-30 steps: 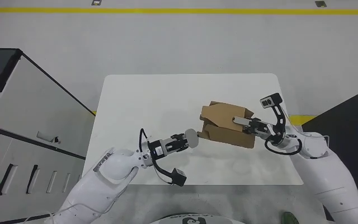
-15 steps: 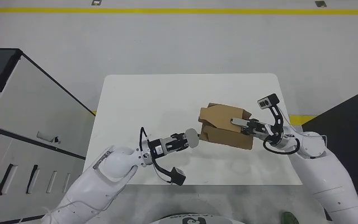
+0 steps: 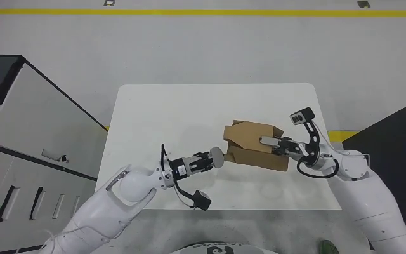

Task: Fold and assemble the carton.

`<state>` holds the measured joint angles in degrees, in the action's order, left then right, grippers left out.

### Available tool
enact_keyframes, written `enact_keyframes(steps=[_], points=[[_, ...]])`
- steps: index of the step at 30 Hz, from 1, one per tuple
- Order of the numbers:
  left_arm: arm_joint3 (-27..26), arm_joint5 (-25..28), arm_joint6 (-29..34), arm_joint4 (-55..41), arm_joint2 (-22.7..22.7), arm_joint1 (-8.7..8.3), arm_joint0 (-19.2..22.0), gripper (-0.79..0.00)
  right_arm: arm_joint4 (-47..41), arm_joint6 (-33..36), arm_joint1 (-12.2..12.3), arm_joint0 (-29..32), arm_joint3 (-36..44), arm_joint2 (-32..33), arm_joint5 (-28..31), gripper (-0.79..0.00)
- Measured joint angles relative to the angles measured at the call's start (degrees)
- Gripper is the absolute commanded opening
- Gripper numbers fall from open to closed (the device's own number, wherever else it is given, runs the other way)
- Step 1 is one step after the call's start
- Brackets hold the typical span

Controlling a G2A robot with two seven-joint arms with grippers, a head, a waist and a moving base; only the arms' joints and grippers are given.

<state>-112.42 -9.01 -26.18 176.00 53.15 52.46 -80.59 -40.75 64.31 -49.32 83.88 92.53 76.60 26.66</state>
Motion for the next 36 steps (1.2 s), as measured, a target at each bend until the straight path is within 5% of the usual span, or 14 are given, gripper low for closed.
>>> enact_keyframes(steps=[13, 36], points=[[-0.6, 1.2, 4.5, 0.0, -2.1, -1.81, 0.4, -0.785, -1.2, 2.6, -0.5, 1.0, 0.9, 0.2, 1.1, -0.785], [-0.8, 0.1, 6.4, 0.0, -2.2, -2.27, -0.4, -0.785, -1.8, 8.1, -1.3, 0.0, -0.5, -1.1, -2.9, -0.785]])
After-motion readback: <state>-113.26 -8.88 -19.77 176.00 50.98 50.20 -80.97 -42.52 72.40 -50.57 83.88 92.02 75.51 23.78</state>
